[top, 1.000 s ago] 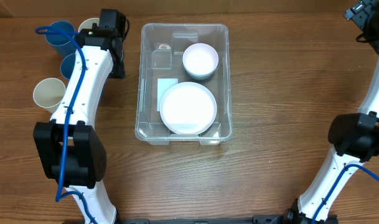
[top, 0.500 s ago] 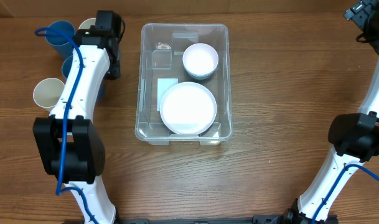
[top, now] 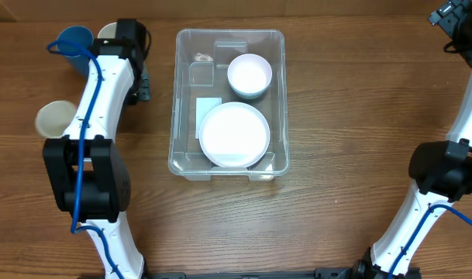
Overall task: Pack container
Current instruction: 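Carry the blue cup with the left gripper over the bin, then lower the blue cup upright into the bin's back-left corner, release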
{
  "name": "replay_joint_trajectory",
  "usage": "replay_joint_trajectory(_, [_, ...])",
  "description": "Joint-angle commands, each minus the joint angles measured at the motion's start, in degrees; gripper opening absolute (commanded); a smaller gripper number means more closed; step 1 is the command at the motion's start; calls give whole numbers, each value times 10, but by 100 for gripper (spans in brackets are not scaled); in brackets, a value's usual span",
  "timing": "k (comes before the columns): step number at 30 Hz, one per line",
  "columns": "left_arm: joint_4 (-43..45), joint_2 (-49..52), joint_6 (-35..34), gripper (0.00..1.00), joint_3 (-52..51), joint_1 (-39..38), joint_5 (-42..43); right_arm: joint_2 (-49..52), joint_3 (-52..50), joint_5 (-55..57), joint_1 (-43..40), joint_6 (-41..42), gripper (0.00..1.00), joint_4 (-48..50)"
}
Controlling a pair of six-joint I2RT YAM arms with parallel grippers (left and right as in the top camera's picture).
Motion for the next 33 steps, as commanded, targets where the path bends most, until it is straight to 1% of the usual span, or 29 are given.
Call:
replay_joint_trajectory(1, [-2,-18,-9,4,26,-25,5,-27,18,4,0,3,100,3])
replay_joint_trajectory(4, [-29,-18,-9,4,65,-41,5,-27,18,4,0,3,100,3])
replay_joint_trajectory(11, [-152,-18,-26,4,227,-83,7,-27,18,4,0,3,100,3])
replay_joint_trajectory(16, [-243,-20,-30,4,356,-114,43,-27,18,4,0,3,100,3])
replay_joint_trajectory(20, [-289,-26,-30,4,440,-144,80,-27,18,4,0,3,100,3])
replay_joint_trajectory(23, [-286,-30,-27,4,481,-173,123,-27,18,4,0,3,100,3])
replay_joint_trajectory(25, [-263,-31,-12,4,490,-193,150,-27,18,4,0,3,100,3])
replay_joint_trajectory(26, [-234,-30,2,4,489,-210,161,-27,18,4,0,3,100,3])
replay_joint_trajectory(31, [-164,-22,2,4,472,-225,161,-27,18,4,0,3,100,3])
replay_joint_trajectory(33, [-156,-10,-4,4,468,-222,160,-27,18,4,0,3,100,3])
